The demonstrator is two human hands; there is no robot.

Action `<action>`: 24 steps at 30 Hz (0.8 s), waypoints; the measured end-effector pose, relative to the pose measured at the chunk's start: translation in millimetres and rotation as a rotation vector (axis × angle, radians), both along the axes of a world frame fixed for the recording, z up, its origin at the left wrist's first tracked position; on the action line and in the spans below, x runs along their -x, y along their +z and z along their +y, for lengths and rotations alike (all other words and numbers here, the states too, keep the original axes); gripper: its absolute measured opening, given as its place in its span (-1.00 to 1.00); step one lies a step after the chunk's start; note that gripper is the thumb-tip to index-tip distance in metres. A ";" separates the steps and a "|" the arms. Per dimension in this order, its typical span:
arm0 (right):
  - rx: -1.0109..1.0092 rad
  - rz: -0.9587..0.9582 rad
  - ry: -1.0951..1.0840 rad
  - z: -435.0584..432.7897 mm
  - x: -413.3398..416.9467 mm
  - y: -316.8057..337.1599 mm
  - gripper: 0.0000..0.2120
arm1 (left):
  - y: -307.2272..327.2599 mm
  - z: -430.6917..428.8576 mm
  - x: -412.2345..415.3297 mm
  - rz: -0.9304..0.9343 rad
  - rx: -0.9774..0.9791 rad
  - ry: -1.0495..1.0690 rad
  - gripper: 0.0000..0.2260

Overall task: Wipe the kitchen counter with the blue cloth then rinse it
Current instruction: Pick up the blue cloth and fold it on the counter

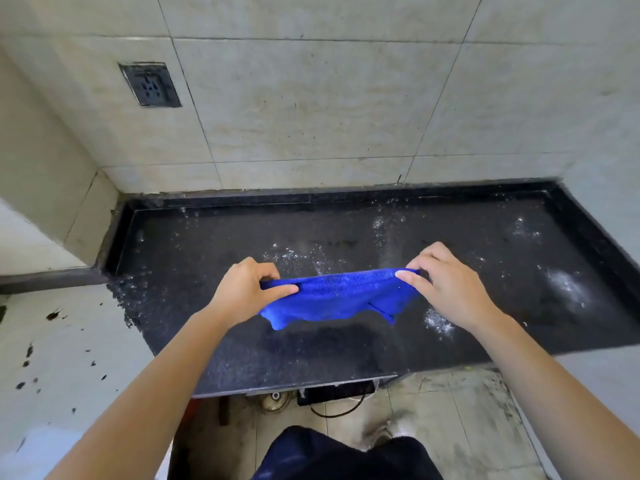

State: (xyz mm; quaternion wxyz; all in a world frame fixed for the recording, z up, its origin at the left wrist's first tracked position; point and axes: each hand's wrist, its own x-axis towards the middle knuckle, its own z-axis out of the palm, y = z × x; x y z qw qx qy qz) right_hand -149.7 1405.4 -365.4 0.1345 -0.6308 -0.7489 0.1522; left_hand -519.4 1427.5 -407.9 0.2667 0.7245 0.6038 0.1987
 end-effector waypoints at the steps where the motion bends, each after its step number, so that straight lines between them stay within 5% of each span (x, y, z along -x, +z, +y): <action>1: -0.007 0.023 -0.019 -8.0 -0.5 -0.3 -0.83 | -0.8 -0.4 5.2 0.027 -0.021 -0.054 -0.63; 4: 0.007 0.111 -0.096 -26.4 -6.0 1.8 -0.85 | -2.4 0.5 20.2 0.123 -0.085 -0.186 -0.43; 10: 0.038 0.048 -0.115 -37.5 -11.1 -7.2 -0.83 | -5.7 4.5 18.9 0.136 -0.145 -0.262 -0.51; 16: -0.175 0.086 -0.191 -26.3 -2.5 -1.1 -0.81 | 19.7 6.2 8.0 0.016 -0.306 -0.047 -0.85; 21: -0.397 0.084 -0.167 -47.7 3.8 -17.1 -0.77 | 22.0 -12.7 22.8 0.044 -0.466 -0.029 -0.89; 24: -0.359 0.040 -0.132 -73.1 6.4 -67.7 -0.70 | -27.9 -40.8 33.2 0.176 -0.375 -0.099 -0.83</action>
